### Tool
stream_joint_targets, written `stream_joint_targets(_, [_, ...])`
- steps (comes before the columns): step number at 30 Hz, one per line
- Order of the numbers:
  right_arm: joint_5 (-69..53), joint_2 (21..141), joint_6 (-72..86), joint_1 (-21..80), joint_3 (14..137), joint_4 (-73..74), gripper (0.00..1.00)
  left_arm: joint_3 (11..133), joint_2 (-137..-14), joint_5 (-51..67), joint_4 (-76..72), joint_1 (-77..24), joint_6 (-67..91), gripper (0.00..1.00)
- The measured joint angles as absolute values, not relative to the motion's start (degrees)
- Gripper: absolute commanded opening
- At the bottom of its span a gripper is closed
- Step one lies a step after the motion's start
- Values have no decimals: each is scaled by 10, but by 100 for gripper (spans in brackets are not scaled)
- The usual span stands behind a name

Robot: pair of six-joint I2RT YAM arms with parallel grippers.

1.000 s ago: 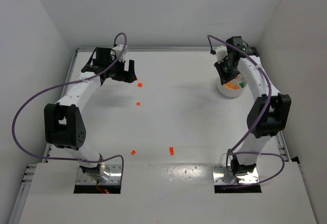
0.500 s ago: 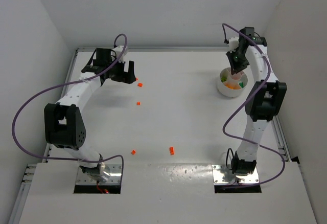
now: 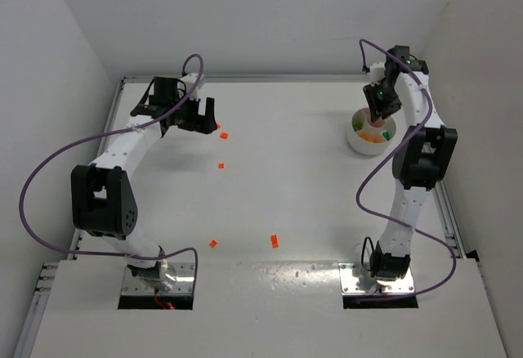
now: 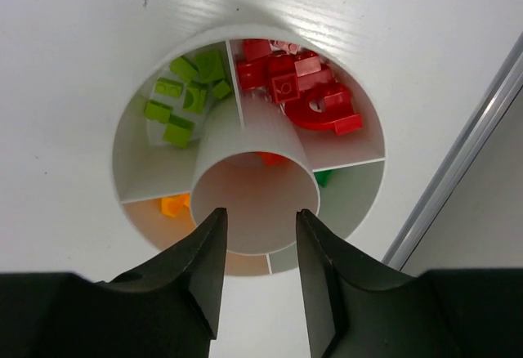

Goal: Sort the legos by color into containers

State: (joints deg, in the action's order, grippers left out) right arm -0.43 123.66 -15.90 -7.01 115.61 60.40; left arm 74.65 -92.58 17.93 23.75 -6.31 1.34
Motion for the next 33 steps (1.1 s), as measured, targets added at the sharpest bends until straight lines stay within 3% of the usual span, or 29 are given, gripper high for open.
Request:
stream_joint_targets(7, [-35, 1228, -185, -65, 1158, 601, 32, 747, -928, 179, 238, -63, 13, 100])
stream_joint_targets(10, [-68, 1154, -216, -37, 1049, 599, 32, 747, -929, 179, 237, -63, 14, 100])
stream_joint_targets(15, [-159, 999, -274, 132, 822, 601, 36, 747, -929, 177, 239, -63, 20, 100])
stream_joint_targets(20, [-237, 958, -333, 329, 669, 590, 41, 747, -929, 176, 240, -55, 22, 100])
stream_joint_targets(33, [-224, 978, -542, 513, 616, 496, 44, 748, -924, 180, 253, -26, 23, 100])
